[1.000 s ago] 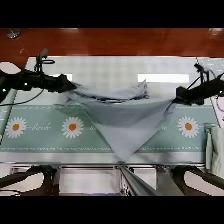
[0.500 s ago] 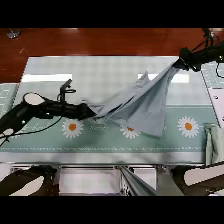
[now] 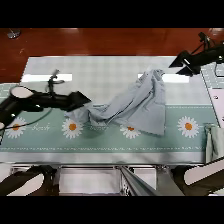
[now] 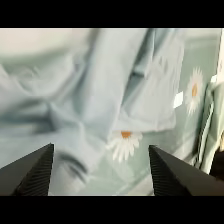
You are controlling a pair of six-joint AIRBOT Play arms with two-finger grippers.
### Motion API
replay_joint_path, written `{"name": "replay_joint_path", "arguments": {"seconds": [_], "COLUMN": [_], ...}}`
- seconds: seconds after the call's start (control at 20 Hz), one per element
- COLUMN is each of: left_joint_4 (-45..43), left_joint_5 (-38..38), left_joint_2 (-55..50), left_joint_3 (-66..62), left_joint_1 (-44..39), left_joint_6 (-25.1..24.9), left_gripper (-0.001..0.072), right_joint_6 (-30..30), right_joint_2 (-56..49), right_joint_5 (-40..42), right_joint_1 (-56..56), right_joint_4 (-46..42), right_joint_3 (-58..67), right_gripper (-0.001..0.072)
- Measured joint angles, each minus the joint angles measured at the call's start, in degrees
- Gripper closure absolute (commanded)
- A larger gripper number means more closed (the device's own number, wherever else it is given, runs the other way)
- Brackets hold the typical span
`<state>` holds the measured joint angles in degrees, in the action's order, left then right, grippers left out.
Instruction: Fold the shirts.
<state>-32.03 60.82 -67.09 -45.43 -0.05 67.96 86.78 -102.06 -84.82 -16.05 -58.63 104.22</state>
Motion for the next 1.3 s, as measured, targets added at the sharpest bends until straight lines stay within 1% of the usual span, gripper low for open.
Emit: {"name": "replay_joint_path", "arguments": {"seconds": [0.05,0.15,0.2,0.3,0.45,0.6,0.75,0.85,0.95,1.0,1.05,1.1,1.2,1.3], "left_joint_4": [-1.99,-5.42,-6.16,-7.52,-8.48,-8.76,-7.21,-5.66,-4.09,-3.08,-1.73,-0.42,2.95,4.79], "left_joint_5": [1.84,5.77,8.35,12.52,15.52,13.62,11.5,10.45,7.41,5.2,3.34,1.75,-0.2,-0.79], "left_joint_2": [-0.02,-0.17,-0.26,-0.39,-0.5,-1.27,-4.13,-6.51,-8.46,-9.25,-9.84,-10.29,-10.88,-11.21], "left_joint_3": [-1.92,-4.24,-4.42,-2.89,1.9,5.49,6.99,7.43,7.63,7.69,7.72,7.58,6.84,5.9], "left_joint_1": [4.07,11.78,14.19,16.37,14.36,10.49,6.71,4.35,2.21,1.25,0.55,-0.02,-0.72,-1.07], "left_joint_6": [1.05,3.65,4.11,4.31,4.33,5.2,5.84,5.99,5.99,5.99,5.99,5.49,2.47,0.5], "left_gripper": [0.0004,0.0004,0.0005,0.0004,0.0004,0.0005,0.0005,0.0005,0.0008,0.017,0.0667,0.0685,0.0684,0.0684], "right_joint_6": [0.04,1.38,1.53,0.83,-2.01,-3.76,-4.74,-5.2,-5.57,-5.62,-5.73,-5.75,-5.44,-4.42], "right_joint_2": [2.19,8.11,11.43,19.17,30.67,39.3,44.48,46.05,46.88,47.12,47.3,47.41,47.58,47.56], "right_joint_5": [-1.57,-0.79,1.05,5.35,12.9,16.46,17.51,17.49,17.38,17.31,17.11,16.79,15.67,14.58], "right_joint_1": [-1.11,-3.15,-3.65,-3.96,-3.82,-3.78,-3.78,-3.78,-3.78,-3.78,-3.78,-3.78,-3.78,-3.76], "right_joint_4": [-3.93,-9.94,-11.47,-10.1,-4.46,-0.42,1.46,1.95,2.29,2.34,2.27,2.01,0.33,-1.73], "right_joint_3": [-2.01,-9.6,-15.02,-28.35,-47.47,-59.67,-65.88,-67.69,-68.63,-68.94,-69.13,-69.26,-69.51,-69.96], "right_gripper": [0.0089,0.009,0.009,0.009,0.009,0.009,0.009,0.009,0.009,0.009,0.009,0.009,0.009,0.009]}}
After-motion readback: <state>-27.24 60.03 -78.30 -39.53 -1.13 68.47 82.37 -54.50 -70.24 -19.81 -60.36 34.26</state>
